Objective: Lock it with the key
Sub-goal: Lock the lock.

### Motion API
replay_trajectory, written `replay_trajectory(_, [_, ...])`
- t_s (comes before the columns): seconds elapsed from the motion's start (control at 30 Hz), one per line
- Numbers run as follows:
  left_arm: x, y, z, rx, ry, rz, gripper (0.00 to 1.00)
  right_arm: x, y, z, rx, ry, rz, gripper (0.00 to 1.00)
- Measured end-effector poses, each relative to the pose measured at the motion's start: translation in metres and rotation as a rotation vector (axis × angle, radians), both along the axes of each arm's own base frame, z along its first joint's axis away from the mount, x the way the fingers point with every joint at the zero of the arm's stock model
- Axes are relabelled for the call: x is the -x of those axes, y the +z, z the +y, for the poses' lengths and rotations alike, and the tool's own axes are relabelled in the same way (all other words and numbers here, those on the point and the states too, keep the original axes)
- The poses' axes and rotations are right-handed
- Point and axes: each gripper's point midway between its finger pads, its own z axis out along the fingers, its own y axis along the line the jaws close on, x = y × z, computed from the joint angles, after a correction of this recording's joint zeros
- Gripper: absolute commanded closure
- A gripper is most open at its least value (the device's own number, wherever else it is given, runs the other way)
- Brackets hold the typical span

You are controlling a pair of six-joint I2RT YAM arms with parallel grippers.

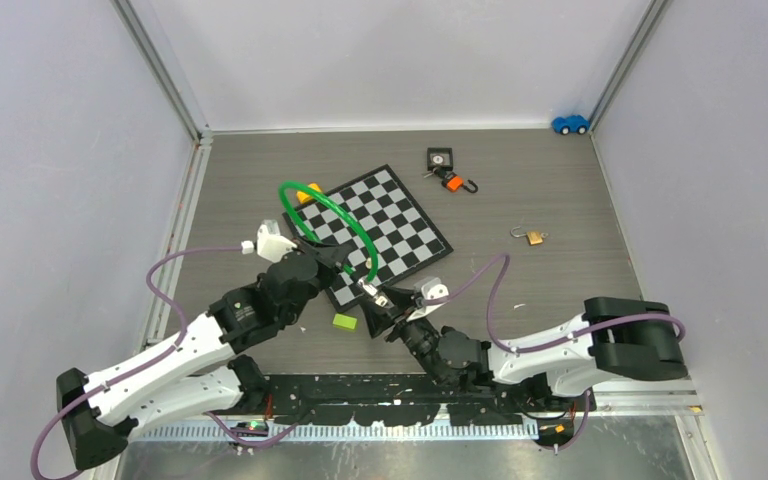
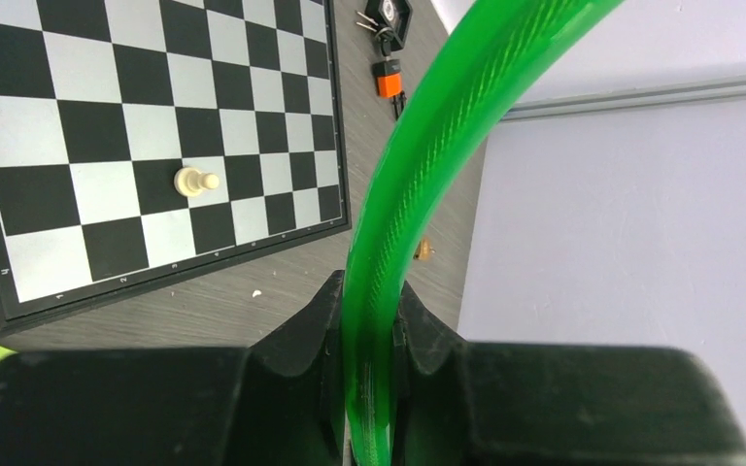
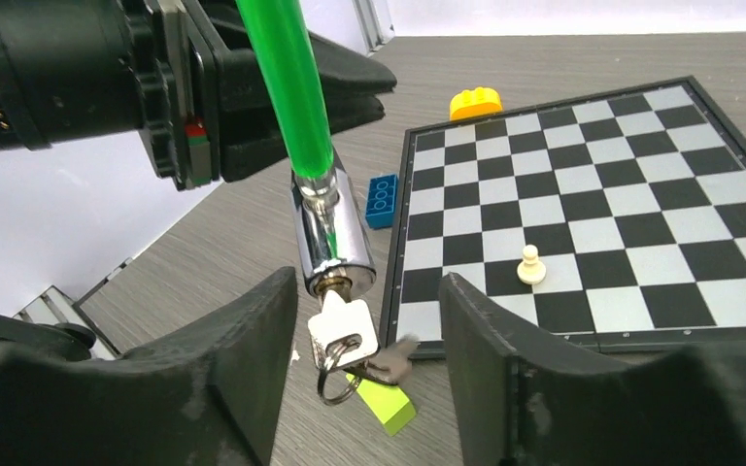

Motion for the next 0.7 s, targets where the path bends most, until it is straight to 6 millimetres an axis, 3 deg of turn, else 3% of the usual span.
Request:
replay_trajectory(0.23, [0.000,-0.003,0.002,-0.023,0.000,-0.006,1.00,0.002,0.019,-0.011,0.011,0.013,-0.018,0.17])
replay_trajectory(0.47, [-0.001,-0.006,0.002,-0.038,0.001,-0.004,1.00,0.015,0.037,-0.022,0.052,0.112,-0.040,0.16])
replay_trajectory(0.7, [-0.001,-0.006,0.002,-0.039,0.000,-0.004,1.00,0.027,0.051,-0.047,0.142,0.205,-0.098,0.16])
